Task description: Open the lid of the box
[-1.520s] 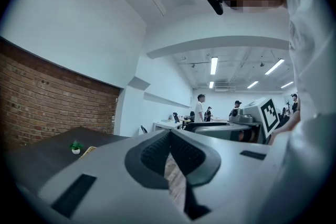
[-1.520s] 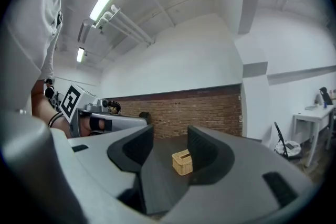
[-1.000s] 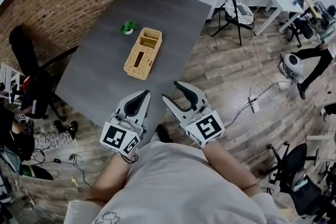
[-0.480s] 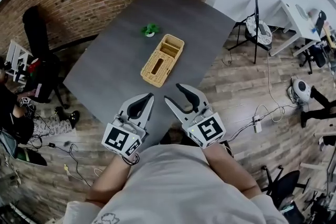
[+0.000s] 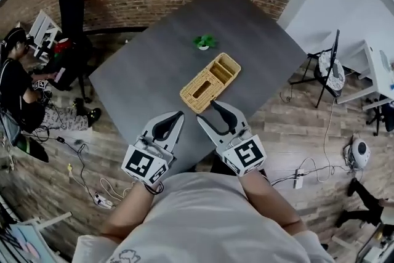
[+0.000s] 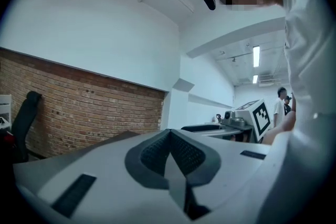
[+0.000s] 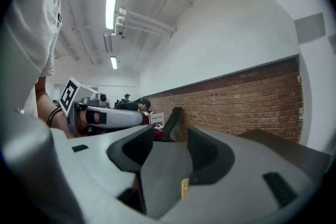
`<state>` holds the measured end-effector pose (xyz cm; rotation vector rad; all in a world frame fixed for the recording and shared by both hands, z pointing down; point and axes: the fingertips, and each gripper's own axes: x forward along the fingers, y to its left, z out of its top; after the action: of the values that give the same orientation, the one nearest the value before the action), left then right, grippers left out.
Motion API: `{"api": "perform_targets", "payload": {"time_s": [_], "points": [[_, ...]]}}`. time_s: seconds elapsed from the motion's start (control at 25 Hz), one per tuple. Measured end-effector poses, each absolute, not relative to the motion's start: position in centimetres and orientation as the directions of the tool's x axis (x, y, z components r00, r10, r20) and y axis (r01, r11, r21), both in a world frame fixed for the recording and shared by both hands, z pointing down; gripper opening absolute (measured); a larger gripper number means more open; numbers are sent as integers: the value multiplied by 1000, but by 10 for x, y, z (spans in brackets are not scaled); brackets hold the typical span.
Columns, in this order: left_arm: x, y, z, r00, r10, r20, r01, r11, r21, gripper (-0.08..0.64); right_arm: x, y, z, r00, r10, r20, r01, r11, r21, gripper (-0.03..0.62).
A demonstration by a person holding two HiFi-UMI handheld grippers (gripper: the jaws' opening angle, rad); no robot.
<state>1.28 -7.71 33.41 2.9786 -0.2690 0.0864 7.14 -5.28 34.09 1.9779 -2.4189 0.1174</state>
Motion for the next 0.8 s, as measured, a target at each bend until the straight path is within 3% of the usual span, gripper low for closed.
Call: {"api": "perform_targets", "payload": {"time_s": [0.8], "points": [[79,-99,320,841,-535,86,-541,-835,101,11,154,-107,335,-583,-811,58,-813,580,-53,209]]}}
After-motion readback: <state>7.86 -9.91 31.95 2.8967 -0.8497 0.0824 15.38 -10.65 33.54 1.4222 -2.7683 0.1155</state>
